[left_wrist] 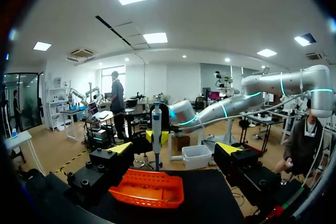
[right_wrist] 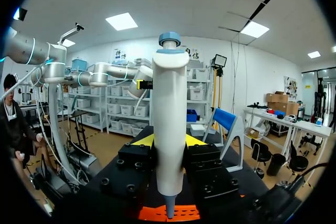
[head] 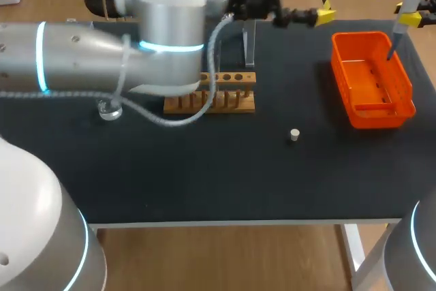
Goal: Invert the test tube, pick up the pipette, mount the tip to pipette, aspirate from beaker and dispense into the tube, eject the tip, return the pipette, and cap with the stopper.
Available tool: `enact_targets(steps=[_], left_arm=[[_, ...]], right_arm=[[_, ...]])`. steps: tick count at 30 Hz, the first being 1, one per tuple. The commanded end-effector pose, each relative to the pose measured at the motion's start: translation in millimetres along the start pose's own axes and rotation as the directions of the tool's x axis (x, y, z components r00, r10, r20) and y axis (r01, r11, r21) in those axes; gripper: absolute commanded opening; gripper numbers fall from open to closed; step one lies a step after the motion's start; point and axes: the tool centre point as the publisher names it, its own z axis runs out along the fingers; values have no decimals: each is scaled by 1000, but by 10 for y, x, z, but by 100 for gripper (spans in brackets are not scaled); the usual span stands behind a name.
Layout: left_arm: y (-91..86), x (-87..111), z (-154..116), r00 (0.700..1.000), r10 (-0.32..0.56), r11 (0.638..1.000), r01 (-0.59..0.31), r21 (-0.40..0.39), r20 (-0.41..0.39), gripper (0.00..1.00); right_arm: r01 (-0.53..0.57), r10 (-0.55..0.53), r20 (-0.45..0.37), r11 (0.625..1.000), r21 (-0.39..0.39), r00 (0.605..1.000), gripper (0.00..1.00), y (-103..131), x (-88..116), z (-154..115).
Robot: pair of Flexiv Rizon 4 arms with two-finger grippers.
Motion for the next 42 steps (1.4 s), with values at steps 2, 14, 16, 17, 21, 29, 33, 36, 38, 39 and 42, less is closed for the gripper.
enact_targets(steps=[2,14,16,17,21,29,33,36,38,39,42], left_arm=[[173,99,-474,1000,7,994,-9,105,19,100],[393,140,-1050,999,3,996,-7,94,52,100],[429,145,-1135,999,0,996,-5,93,51,100],[442,142,-1163,999,-4,996,0,90,49,100],[472,119,-1266,999,-23,997,20,72,35,100],[492,104,-1396,999,-17,998,13,66,52,100],[508,105,-1423,998,-8,998,4,65,62,100],[510,106,-1432,998,-4,998,0,65,67,100],[509,108,-1435,997,-5,998,1,57,72,100],[500,113,-1432,997,-7,998,3,60,77,100],[500,113,-1432,997,-7,998,3,60,77,100]], right_arm=[[0,0,2,1000,4,1000,0,13,3,2],[0,0,2,1000,4,1000,0,13,3,2],[0,0,2,1000,4,1000,0,13,3,2],[0,0,2,1000,4,1000,0,13,3,2],[0,0,2,1000,4,1000,0,13,3,2],[0,0,2,1000,4,1000,0,13,3,2],[0,0,2,1000,4,1000,0,13,3,2],[0,0,2,1000,4,1000,0,13,3,2],[0,0,2,1000,4,1000,0,13,3,2],[0,0,2,1000,4,1000,0,13,3,2],[0,0,2,1000,4,1000,0,13,3,2]])
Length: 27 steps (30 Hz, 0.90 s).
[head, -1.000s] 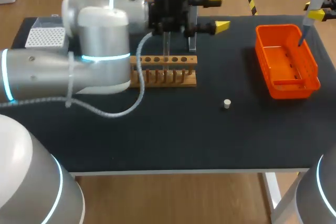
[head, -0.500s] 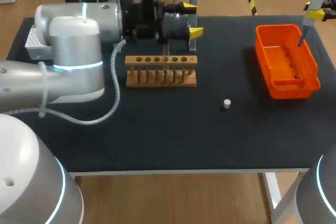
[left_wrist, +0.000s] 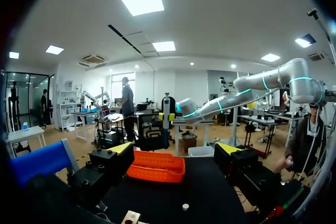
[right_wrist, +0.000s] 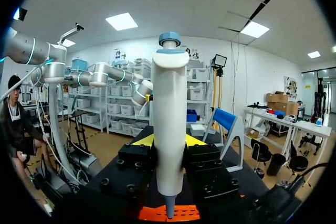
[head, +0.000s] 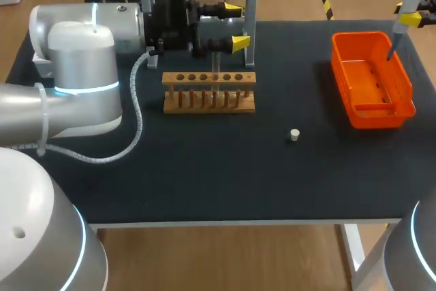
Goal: Invert the test tube, pick up the pipette, mount the tip to pipette, aspirate from beaker and dispense into the tube, eject the tip, return the pipette, and cap with the stopper.
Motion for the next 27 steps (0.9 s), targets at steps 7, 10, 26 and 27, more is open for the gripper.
enact_targets(steps=[7,10,26,27], left_arm=[[-12,21,-1,1000,-1,1000,1,0,6,100],[-12,21,-1,1000,-1,1000,1,0,6,100],[-12,21,-1,1000,-1,1000,1,0,6,100],[-12,21,-1,1000,-1,1000,1,0,6,100]], right_arm=[[0,0,2,1000,4,1000,0,13,3,2],[0,0,2,1000,4,1000,0,13,3,2],[1,-1,10,1000,2,1000,0,38,95,187],[-2,2,11,1000,0,1000,0,43,116,247]])
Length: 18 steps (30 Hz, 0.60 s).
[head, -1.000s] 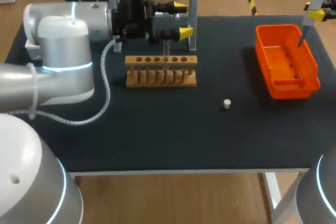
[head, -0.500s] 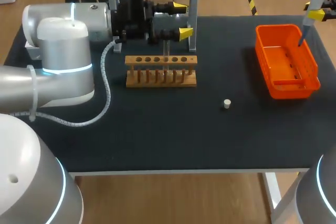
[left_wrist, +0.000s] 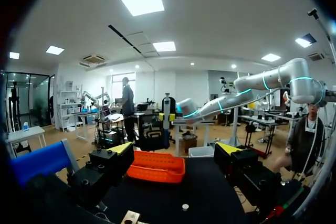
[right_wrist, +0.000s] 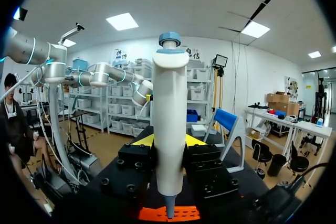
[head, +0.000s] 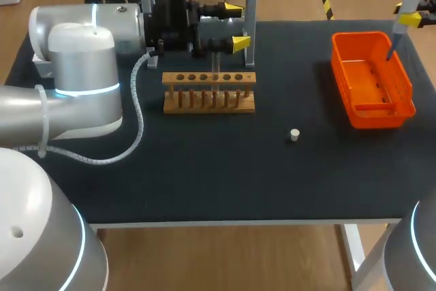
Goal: Invert the test tube, pick up the pipette, mount the tip to pipette, aspirate from beaker and dispense into the tube, eject the tip, return the pipette, and cap with the stopper.
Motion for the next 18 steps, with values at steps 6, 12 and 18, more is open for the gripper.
enact_targets(steps=[6,12,18], left_arm=[[-7,6,-3,1000,-1,1000,1,-2,2,100],[-7,6,-3,1000,-1,1000,1,-2,2,100],[-7,6,-3,1000,-1,1000,1,-2,2,100]], right_arm=[[-18,18,18,1000,6,1000,0,49,189,647],[-35,35,-22,999,-2,999,0,48,286,1121],[-46,46,-43,999,-2,998,0,28,356,1536]])
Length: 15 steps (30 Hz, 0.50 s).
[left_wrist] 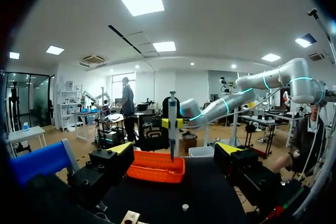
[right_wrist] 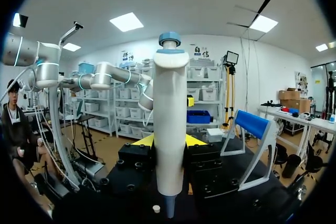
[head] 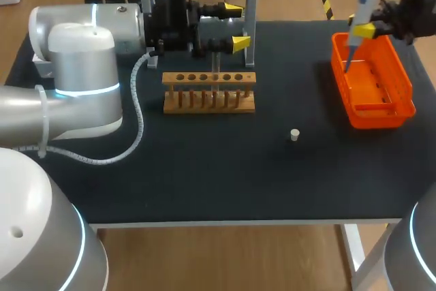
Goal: Invert the test tube, pick up the pipette, mount the tip to pipette, aspirate from beaker and dispense into the tube, eject the tip, return the pipette, and cap with the stopper.
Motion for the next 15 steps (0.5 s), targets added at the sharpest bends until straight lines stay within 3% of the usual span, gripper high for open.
enact_targets(steps=[1,15], left_arm=[[-7,5,-3,1000,-1,1000,1,-2,1,100],[-7,5,-3,1000,-1,1000,1,-2,1,100]], right_arm=[[-9,9,35,1000,3,999,0,-3,48,439],[-36,37,10,999,-35,999,0,19,60,1140]])
